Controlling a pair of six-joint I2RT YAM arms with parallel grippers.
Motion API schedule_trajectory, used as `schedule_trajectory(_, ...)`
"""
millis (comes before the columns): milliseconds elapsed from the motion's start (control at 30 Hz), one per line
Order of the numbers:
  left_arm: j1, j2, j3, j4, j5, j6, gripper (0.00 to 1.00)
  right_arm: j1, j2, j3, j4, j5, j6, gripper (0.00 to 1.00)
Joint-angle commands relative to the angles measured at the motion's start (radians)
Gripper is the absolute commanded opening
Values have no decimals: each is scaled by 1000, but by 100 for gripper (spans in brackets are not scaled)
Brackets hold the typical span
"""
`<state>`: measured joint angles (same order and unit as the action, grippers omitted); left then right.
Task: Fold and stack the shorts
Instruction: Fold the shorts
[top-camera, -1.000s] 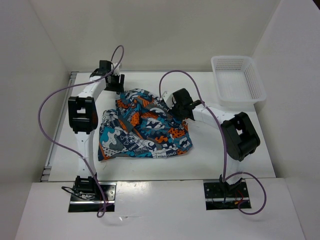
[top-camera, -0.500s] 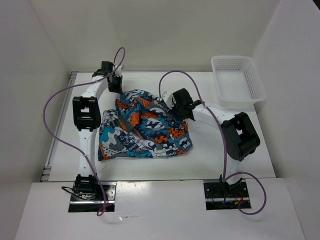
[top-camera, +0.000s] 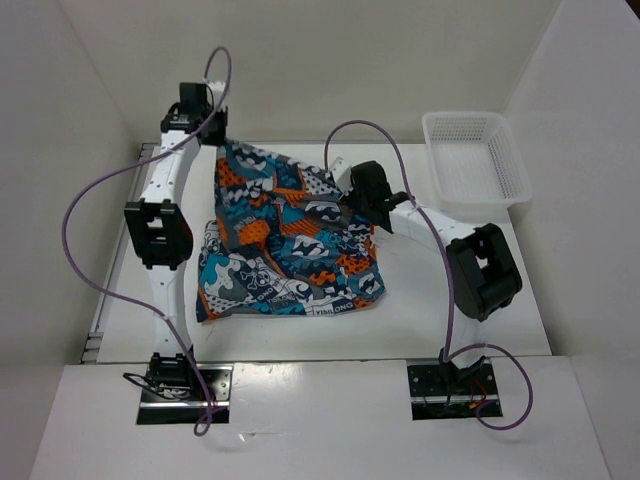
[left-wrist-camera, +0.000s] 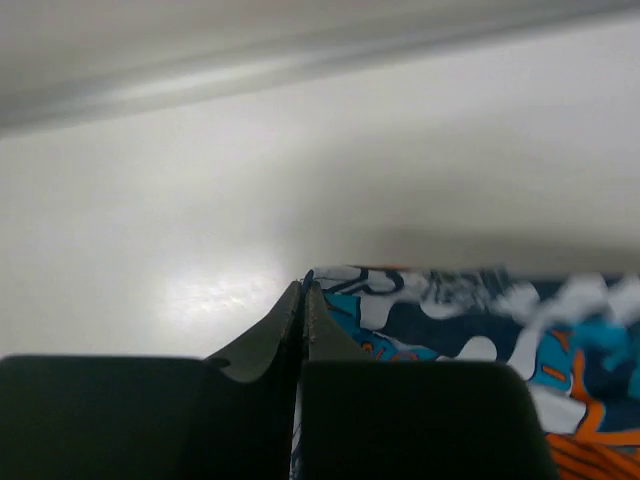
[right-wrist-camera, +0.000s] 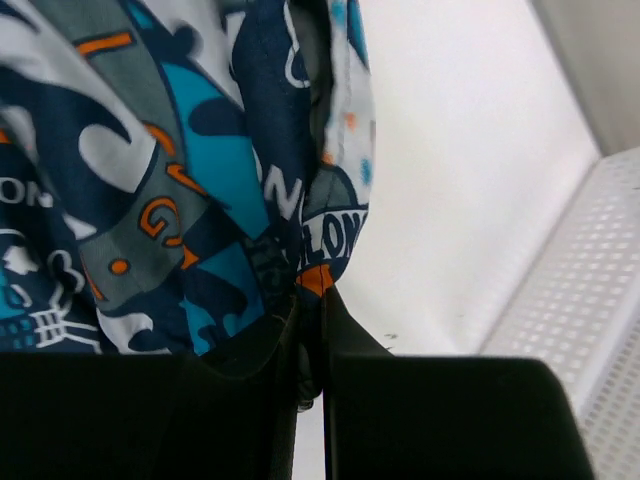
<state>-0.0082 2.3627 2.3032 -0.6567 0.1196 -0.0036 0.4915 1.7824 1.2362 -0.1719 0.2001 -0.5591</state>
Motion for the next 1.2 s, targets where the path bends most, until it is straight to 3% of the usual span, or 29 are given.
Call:
schedule_trajectory(0,10,-183,166,74,-150,4,0,-10,-28,45,110,70,-32,0)
schedule_trajectory(67,-19,-226,177,54,-176,4,0,-10,-49,22,129,82,-42,0)
schedule_trajectory(167,-45,-314,64,48,-198,4,0,-10,-78,-10,141,82,-65,0)
schedule_trajectory(267,-58,-541,-303,178,-251,4,0,-10,-123,-47,141,82,-84,0)
schedule_trajectory(333,-88,-612,-516,181,-311,4,0,-10,-147,-81,141,72,-94,0)
schedule_trajectory(600,-88,-1031,-1089,95,-342,4,0,-10,-316,-219,0,-60,-156,0)
schedule_trajectory(767,-124,-1253,-1263,-33,-307,4,0,-10,-415,-310,-141,-148,-229,0)
schedule_trajectory(933,-176,-1431,-1424,-124,-296,4,0,80,-610,-436,-287,-255,-354,0)
schedule_trajectory(1167,-185,-1473,-1544,-219,-277,4,0,223,-712,-492,-491,-225,-394,0)
